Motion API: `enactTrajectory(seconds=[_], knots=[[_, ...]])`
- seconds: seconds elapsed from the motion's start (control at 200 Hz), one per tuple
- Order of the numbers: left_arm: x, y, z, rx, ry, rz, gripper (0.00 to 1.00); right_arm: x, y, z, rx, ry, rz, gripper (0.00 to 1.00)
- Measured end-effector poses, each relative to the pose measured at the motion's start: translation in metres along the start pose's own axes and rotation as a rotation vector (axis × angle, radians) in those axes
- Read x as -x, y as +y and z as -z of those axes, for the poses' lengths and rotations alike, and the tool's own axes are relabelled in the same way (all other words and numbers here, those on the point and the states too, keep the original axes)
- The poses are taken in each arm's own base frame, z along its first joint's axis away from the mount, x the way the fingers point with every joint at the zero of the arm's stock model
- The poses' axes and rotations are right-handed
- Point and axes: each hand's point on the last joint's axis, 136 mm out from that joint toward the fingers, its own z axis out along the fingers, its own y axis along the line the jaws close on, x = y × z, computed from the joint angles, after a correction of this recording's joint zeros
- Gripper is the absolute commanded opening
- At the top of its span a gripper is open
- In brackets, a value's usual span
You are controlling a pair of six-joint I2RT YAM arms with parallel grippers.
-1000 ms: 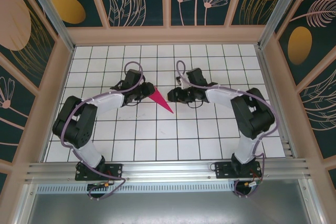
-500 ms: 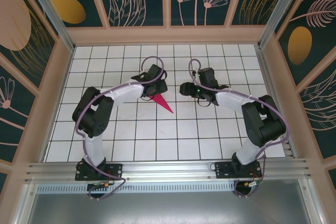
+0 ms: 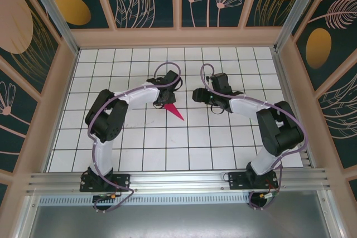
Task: Fold a paper plane with a square sheet of paper (pick it up from the middle)
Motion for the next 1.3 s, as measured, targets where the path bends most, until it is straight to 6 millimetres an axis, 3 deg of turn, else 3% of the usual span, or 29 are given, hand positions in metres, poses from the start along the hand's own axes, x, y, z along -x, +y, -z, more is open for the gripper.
enactTrajectory(seconds=[0.265,0.515,0.651,0.761,0.876,1.046,1.211,1.301], knots=[[-0.002,-0.001,0.016,-0.006,-0.023,0.008,0.28,-0.006,-0.003,-0.005,-0.002,0.022,-0.005,0.66],[-0.009,0.003,0.012,-0.01,-0.013,0.033,0.2,-0.009,-0.003,-0.007,0.003,0.034,-0.007,0.65],[-0.009,0.001,0.012,-0.018,-0.012,0.041,0.12,-0.009,-0.003,-0.007,0.003,0.034,-0.007,0.65],[-0.008,0.001,0.014,-0.024,-0.016,0.052,0.0,-0.009,-0.003,-0.007,0.003,0.034,-0.007,0.65],[-0.007,0.002,0.021,-0.038,-0.028,0.056,0.0,-0.008,-0.003,-0.006,0.003,0.032,-0.015,0.65],[0.009,-0.005,0.055,-0.148,-0.109,0.058,0.0,-0.001,-0.007,0.013,0.012,-0.023,-0.061,0.64],[0.036,-0.036,0.109,-0.378,-0.228,0.019,0.0,0.023,-0.011,0.051,0.041,-0.15,-0.123,0.64],[0.045,-0.057,0.127,-0.502,-0.275,-0.008,0.0,0.041,-0.01,0.07,0.064,-0.223,-0.146,0.64]])
